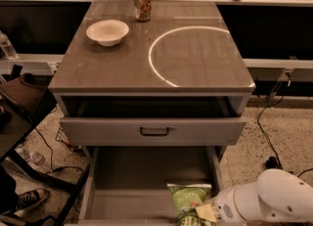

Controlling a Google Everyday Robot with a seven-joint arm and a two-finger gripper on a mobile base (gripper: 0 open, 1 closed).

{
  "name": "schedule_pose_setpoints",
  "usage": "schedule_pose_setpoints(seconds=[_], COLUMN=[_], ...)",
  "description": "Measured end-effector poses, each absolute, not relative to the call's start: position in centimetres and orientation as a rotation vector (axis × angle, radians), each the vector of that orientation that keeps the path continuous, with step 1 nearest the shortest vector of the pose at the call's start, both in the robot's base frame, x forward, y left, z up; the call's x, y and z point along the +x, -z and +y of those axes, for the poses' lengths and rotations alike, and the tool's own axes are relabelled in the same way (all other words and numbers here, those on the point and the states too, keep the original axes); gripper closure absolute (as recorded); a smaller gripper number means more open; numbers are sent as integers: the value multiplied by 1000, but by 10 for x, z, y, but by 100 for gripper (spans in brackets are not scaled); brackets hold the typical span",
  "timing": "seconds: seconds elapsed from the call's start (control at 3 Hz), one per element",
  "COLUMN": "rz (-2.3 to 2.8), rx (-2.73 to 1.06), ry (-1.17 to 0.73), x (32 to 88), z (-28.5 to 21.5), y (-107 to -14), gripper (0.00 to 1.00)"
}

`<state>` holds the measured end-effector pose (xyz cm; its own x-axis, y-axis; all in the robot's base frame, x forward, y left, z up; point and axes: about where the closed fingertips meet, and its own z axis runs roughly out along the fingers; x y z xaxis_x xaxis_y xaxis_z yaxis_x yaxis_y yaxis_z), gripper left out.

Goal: Place green jalapeno chip bag into middle drawer

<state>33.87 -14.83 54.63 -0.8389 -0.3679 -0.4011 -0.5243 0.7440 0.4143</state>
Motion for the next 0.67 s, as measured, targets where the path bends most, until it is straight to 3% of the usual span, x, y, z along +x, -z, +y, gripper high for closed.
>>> schedule_pose_setpoints(seconds=[0.67], rz=[2496], rx=[-664], ry=[-865], x=[403], z=[-98], y=[-549], gripper=[100])
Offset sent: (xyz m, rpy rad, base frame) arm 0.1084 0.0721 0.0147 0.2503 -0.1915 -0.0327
